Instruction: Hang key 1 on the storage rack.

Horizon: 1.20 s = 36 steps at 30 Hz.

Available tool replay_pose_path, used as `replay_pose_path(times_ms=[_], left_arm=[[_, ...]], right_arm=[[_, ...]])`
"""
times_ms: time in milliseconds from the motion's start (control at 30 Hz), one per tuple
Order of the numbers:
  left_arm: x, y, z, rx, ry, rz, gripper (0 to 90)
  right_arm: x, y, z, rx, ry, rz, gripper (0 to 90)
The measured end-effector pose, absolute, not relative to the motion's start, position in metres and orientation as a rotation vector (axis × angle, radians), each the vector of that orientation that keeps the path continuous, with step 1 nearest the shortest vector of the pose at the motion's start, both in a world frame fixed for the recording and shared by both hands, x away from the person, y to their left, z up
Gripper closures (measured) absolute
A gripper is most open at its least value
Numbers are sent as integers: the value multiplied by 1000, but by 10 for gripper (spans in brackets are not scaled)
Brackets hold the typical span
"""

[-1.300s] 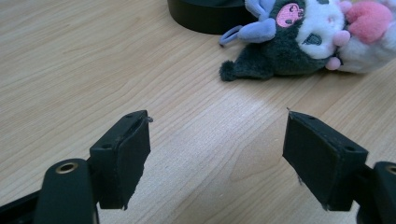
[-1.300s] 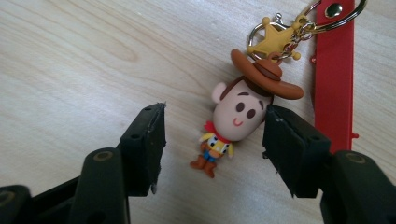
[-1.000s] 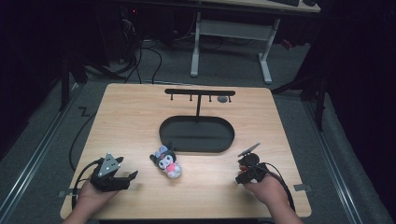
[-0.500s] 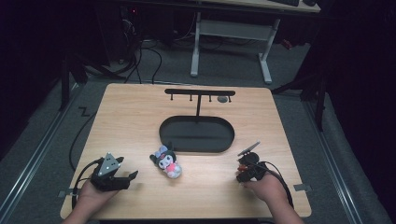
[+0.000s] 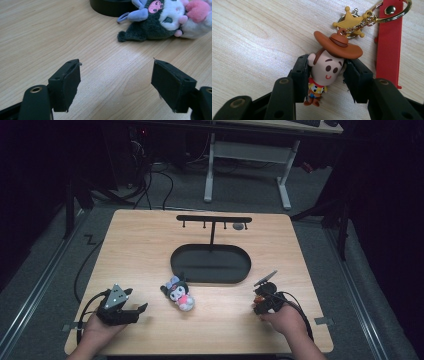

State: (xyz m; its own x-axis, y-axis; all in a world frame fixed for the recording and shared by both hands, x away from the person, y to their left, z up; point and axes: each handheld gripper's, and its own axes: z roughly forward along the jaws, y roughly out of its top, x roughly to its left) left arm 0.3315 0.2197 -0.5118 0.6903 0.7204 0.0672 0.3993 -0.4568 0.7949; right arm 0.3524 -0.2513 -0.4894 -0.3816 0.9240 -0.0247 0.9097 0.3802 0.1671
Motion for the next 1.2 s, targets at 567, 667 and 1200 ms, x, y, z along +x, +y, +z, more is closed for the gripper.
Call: replay_pose_path(times_ms=[567,667,1200], left_arm=[[327,211,-511,2103,824,510,245],[329,211,-510,2099,822,509,246],[327,216,-512,2096,839,505,247]], right_arm=[[352,-254,-490,1622,2542,221,571],[353,-254,-489,1612,2546,205,572],[351,-257,-463,1643,2544,268,577]])
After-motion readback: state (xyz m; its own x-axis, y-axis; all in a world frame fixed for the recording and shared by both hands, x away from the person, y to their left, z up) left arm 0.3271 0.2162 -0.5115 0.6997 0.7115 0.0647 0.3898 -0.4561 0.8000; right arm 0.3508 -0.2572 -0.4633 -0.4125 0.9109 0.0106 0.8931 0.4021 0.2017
